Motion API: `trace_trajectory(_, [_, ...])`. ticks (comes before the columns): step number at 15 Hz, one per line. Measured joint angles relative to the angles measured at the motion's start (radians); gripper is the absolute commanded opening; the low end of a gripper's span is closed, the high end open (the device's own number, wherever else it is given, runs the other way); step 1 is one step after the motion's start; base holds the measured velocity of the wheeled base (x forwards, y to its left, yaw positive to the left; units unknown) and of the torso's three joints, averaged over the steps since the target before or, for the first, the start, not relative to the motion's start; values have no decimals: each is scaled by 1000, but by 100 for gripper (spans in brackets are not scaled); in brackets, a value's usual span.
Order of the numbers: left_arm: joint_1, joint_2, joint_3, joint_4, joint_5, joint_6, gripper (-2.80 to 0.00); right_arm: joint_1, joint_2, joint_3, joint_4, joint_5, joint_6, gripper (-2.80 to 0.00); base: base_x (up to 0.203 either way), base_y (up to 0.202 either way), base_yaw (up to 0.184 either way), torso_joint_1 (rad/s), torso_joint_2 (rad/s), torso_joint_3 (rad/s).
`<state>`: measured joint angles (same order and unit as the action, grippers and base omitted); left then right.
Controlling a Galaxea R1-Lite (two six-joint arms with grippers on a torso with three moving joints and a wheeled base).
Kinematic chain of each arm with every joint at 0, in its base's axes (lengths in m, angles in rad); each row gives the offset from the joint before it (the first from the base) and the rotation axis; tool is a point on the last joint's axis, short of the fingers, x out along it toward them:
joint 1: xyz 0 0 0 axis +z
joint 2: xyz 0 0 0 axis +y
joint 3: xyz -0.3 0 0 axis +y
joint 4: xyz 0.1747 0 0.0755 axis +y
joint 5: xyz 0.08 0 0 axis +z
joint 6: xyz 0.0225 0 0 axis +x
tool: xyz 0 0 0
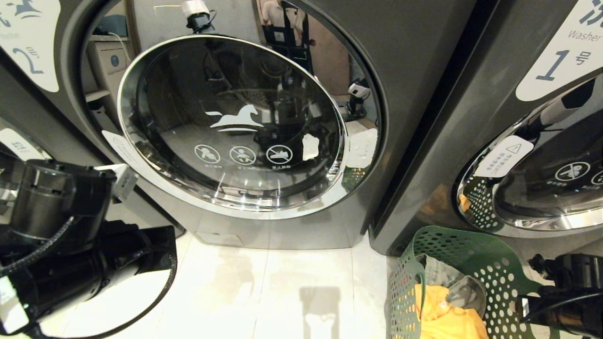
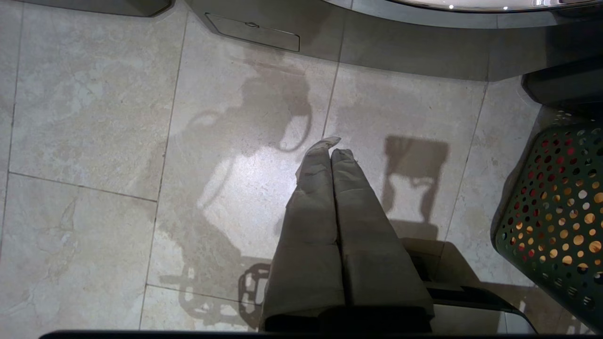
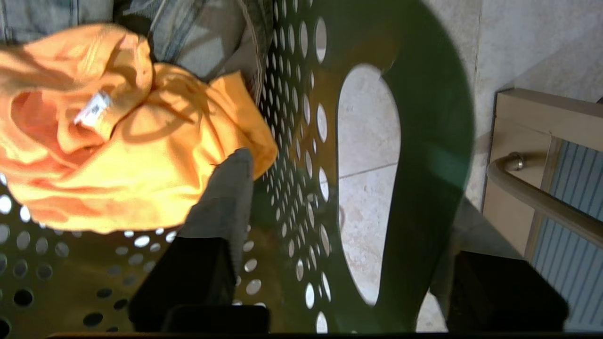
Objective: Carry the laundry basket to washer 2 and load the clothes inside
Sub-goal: Pick up the clothes basket and put it beside the washing machine, then open the lid of the washing machine
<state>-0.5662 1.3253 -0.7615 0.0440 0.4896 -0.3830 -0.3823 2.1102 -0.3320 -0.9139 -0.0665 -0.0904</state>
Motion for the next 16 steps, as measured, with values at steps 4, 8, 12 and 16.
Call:
trace_trajectory(4, [12, -19, 32, -1, 0, -1, -280, 0, -133, 97, -30, -10, -8, -280, 0, 0, 0, 0, 0, 0])
trace_trajectory(8, [31, -106, 115, -2, 0, 1, -280, 1, -378, 207, -41, -6, -14, -280, 0, 0, 0, 0, 0, 0])
trace_trajectory(12, [111, -238, 215, -3, -5, 19, -280, 5, -674, 288, -13, 25, -14, -280, 0, 0, 0, 0, 0, 0])
trace_trajectory(16, [356, -418, 326, -1, -5, 104, -280, 11, -1038, 303, 227, 158, -15, -280, 0, 0, 0, 0, 0, 0])
